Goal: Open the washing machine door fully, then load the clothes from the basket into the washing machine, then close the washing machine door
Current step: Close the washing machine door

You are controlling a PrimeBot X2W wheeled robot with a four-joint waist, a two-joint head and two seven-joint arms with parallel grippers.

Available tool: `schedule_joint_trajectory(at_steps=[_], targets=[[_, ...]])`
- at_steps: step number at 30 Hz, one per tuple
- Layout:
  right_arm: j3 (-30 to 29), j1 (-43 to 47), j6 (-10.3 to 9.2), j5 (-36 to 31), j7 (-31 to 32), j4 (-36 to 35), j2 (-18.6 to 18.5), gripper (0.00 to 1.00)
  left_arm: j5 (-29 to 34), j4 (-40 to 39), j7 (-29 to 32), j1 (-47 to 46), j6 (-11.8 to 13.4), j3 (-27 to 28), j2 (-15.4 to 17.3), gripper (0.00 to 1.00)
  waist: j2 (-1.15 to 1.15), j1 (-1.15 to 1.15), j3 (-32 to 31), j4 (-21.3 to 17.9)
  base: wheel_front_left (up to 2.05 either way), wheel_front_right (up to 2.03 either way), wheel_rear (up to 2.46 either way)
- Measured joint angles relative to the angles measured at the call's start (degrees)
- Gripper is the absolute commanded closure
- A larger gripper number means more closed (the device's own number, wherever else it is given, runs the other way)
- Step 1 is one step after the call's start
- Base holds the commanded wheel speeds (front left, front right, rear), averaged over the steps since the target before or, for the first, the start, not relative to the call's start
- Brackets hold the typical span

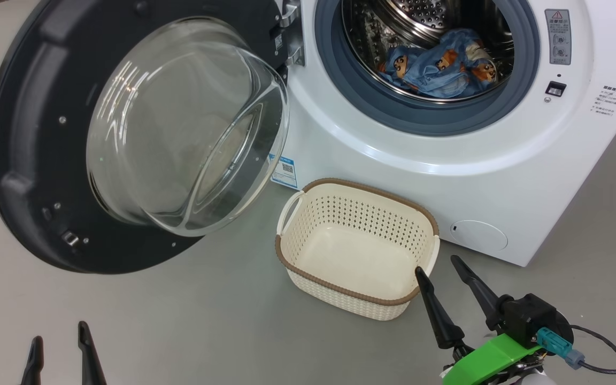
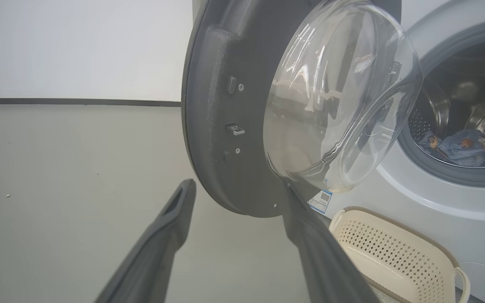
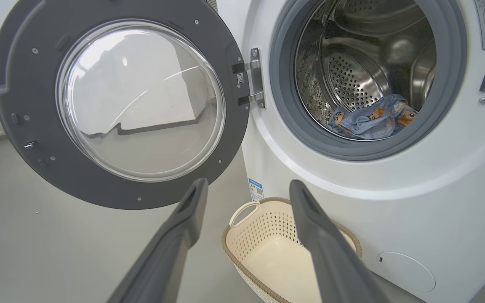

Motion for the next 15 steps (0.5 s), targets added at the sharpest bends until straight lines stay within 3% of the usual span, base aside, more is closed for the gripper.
schedule_joint_trajectory(at_steps=[2, 3, 4, 10, 15], targets=[[0.0, 0.0, -0.01, 0.0, 0.0, 0.0, 0.0, 0.00, 0.0, 0.0, 0.0, 0.0, 0.0, 0.0, 0.0, 0.06, 0.00, 0.00, 0.0, 0.0, 0.00, 0.00, 0.00], [0.0, 0.0, 0.00, 0.0, 0.0, 0.0, 0.0, 0.00, 0.0, 0.0, 0.0, 0.0, 0.0, 0.0, 0.0, 0.42, 0.00, 0.00, 0.0, 0.0, 0.00, 0.00, 0.00], [0.0, 0.0, -0.01, 0.0, 0.0, 0.0, 0.0, 0.00, 0.0, 0.0, 0.0, 0.0, 0.0, 0.1, 0.0, 1.00, 0.00, 0.00, 0.0, 0.0, 0.00, 0.00, 0.00], [-0.3, 0.0, 0.00, 0.0, 0.0, 0.0, 0.1, 0.00, -0.7, 0.1, 0.0, 0.0, -0.7, 0.5, 0.0, 1.00, 0.00, 0.00, 0.2, 0.0, 0.00, 0.00, 0.00], [-0.7, 0.0, 0.00, 0.0, 0.0, -0.1, 0.1, 0.00, -8.8, 0.8, 0.0, -0.4, -2.1, 3.6, -0.1, 1.00, 0.00, 0.00, 0.2, 0.0, 0.00, 0.00, 0.00]])
